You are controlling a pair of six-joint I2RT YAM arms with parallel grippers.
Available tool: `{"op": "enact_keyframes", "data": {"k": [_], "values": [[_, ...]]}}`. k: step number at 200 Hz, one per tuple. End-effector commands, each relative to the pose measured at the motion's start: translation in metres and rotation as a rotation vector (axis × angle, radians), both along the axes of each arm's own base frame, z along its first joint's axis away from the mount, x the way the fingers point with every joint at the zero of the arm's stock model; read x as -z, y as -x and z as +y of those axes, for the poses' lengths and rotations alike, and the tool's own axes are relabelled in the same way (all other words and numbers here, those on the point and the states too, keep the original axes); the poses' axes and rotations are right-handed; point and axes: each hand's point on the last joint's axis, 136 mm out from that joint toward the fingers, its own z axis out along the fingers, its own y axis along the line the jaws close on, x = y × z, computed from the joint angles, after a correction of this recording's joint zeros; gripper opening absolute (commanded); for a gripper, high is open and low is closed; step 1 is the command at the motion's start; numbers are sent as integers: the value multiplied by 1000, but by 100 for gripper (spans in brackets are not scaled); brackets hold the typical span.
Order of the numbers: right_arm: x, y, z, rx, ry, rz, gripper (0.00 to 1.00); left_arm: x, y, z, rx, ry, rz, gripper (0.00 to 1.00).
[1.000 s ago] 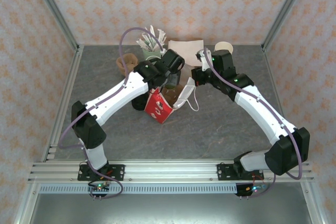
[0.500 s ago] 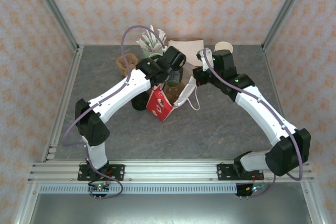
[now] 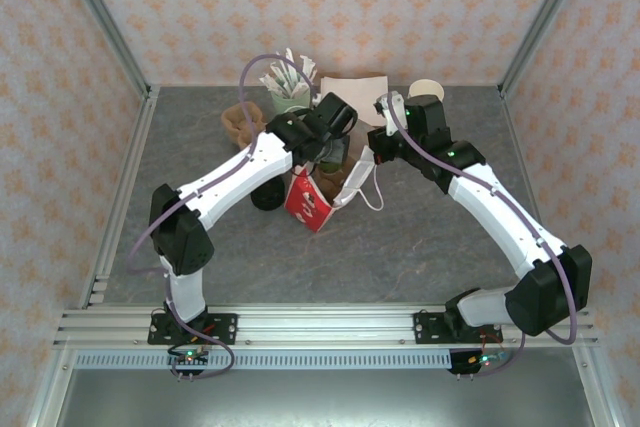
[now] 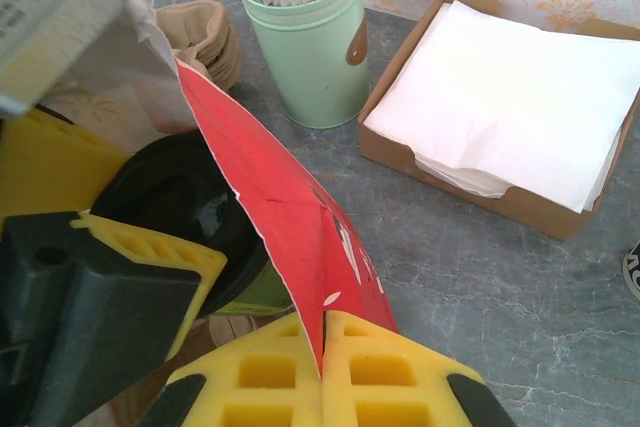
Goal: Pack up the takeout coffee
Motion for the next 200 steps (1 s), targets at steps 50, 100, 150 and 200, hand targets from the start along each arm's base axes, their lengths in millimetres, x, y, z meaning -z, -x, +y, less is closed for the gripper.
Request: {"op": "enact_keyframes", "data": {"k": [50,100,150,200], "values": [[-12,-1,-2,-3,-7,-21,0,14,-12,2,-31,12,5,51],[-11,-3,-1,-2,1,-23,0,12,-1,5,-20,27,27,51],[-9,-6,0,-7,7,-20,0,15,5,6,-4,26,46,50],[-9,-8,0,-7,16,-25,0,16,11,4,24,16,61,50]]}}
